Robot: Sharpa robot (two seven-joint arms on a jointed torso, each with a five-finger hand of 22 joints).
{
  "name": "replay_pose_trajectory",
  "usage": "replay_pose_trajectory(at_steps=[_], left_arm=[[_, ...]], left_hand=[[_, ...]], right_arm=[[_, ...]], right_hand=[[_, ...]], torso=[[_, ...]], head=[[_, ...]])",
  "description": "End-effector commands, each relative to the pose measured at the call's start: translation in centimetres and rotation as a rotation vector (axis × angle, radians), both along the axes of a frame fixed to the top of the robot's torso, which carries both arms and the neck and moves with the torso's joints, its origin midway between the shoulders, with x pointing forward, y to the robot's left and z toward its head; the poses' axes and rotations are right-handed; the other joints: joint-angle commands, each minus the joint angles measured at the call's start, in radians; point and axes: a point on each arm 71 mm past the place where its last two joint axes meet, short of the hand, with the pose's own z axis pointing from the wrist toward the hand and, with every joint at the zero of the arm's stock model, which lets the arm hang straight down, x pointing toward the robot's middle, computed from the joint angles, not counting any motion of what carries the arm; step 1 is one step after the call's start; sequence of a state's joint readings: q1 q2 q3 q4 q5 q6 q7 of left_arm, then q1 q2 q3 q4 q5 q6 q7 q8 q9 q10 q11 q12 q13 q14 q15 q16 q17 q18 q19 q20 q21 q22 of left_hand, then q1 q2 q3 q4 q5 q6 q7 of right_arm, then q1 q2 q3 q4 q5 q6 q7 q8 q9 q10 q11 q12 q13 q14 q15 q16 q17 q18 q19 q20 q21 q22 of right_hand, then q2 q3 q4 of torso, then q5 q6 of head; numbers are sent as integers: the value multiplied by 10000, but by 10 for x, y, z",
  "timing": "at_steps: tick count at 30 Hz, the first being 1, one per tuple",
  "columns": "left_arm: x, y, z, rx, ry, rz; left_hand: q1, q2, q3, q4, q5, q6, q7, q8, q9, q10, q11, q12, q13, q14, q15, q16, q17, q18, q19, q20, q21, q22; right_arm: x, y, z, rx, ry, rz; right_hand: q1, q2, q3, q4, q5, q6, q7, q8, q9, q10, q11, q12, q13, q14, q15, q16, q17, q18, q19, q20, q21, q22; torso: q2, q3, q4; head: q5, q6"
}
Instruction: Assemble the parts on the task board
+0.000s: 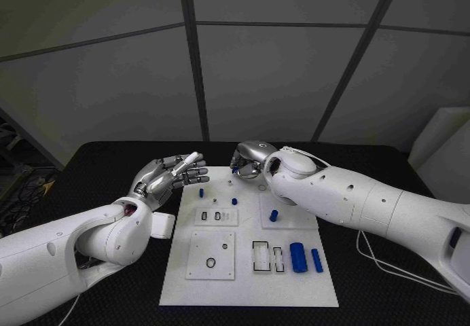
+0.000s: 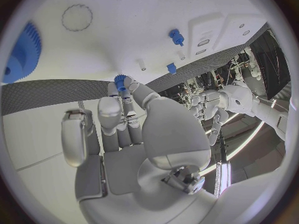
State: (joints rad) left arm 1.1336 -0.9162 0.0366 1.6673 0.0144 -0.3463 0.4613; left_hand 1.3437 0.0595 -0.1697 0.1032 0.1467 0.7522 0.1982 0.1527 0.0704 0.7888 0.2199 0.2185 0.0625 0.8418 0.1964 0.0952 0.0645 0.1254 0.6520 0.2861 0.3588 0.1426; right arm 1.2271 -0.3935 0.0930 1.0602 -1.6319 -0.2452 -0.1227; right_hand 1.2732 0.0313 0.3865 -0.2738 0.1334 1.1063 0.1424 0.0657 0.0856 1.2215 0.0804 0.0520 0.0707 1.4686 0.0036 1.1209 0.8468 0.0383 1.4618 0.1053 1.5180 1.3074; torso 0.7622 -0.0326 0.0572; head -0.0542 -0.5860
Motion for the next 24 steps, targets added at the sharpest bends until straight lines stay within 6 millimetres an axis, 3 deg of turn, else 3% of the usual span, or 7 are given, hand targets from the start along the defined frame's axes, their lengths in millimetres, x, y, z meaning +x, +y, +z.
replay_pose_trajectory(at_steps=[1, 11, 24], left_arm=[[0, -1, 3, 0, -154, -46], [0, -1, 5, 8, -167, -59], [1, -1, 7, 26, -181, -49]], left_hand=[[18, 101, 8, -52, -28, -35, 600, -32, -13, 43, 18, -35, 2, -40, 0, -61, -16, 397, 6, -7, -64, -16], [19, 101, 1, -62, -28, -43, 600, -38, -15, 45, 18, -42, 3, -45, 1, -71, -15, 396, 0, -8, -70, -22], [16, 102, -4, -67, -29, -45, 599, -42, -15, 47, 18, -47, 3, -49, 1, -77, -15, 394, -9, -8, -76, -27]], right_arm=[[-1, 3, -2, -227, 170, 160], [3, 4, -4, -250, 188, 36], [3, 7, -4, -166, 215, 138]], right_hand=[[-22, -70, 59, 29, 50, -62, 3, -32, -2, -91, 2, 68, -10, 31, -25, 9, -18, -89, 242, -1, -42, 1248], [-123, -201, 181, 78, 27, -236, 56, -42, -34, -381, 71, 60, -47, -38, 23, -27, -145, -49, 118, 55, -121, 1065], [-251, -663, 271, 192, -62, -758, 272, -43, -130, -1743, 360, 67, -86, -209, 262, -225, -629, 116, -363, 288, -469, 308]], torso=[[12, 7, -11], [17, 7, 0], [14, 12, -20]], head=[[0, -18], [0, -36], [22, -67]])
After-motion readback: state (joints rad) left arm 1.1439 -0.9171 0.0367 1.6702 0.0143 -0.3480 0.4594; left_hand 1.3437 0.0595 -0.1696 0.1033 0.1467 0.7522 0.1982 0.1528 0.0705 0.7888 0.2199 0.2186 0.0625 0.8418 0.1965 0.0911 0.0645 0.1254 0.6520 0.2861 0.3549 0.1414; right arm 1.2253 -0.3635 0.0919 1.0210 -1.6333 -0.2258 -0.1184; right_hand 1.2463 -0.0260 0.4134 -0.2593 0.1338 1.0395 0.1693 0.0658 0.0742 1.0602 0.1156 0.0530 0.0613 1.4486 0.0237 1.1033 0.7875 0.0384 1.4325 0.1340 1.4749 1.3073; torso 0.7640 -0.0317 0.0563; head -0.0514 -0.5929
